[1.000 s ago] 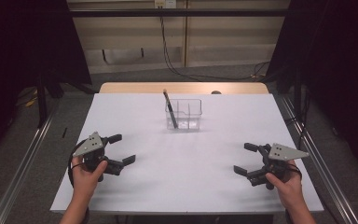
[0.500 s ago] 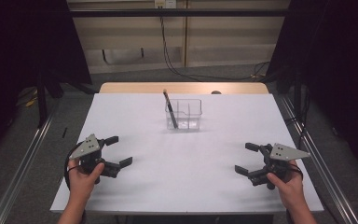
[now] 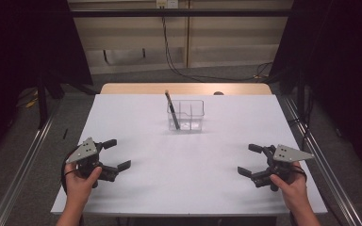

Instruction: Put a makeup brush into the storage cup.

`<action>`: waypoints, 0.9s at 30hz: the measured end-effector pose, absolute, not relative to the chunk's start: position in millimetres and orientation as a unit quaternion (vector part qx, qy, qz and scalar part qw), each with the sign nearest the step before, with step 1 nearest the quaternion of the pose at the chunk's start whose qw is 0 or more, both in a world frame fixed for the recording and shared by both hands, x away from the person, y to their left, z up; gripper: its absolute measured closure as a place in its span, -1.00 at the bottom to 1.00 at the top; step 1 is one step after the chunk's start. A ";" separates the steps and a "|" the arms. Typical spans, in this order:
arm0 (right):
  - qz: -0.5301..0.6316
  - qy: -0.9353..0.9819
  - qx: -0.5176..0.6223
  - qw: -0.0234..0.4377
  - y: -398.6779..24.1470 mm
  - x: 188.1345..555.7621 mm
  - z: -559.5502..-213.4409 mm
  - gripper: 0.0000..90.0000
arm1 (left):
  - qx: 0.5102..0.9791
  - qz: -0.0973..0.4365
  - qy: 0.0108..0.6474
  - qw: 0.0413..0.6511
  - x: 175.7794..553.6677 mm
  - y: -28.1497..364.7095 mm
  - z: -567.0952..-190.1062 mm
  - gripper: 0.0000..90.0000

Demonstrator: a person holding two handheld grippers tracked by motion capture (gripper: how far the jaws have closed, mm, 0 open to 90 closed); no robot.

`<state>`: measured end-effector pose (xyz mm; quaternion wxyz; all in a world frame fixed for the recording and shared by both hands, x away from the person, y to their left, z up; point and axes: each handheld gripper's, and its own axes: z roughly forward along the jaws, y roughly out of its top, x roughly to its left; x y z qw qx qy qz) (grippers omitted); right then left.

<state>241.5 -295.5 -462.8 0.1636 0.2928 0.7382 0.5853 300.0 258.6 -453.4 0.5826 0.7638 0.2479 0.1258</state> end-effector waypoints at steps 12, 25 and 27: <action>0.581 0.741 0.291 0.167 -296.5 241.1 -462.6 -0.93 | 0.762 0.127 0.248 0.584 297.7 262.0 -454.1 -1.00; 0.578 0.743 0.291 0.171 -299.3 240.4 -462.6 -0.93 | 0.760 0.124 0.250 0.586 295.6 263.5 -454.5 -1.00; 0.577 0.744 0.291 0.171 -299.8 240.3 -462.9 -0.93 | 0.760 0.124 0.249 0.588 296.0 263.1 -455.2 -1.00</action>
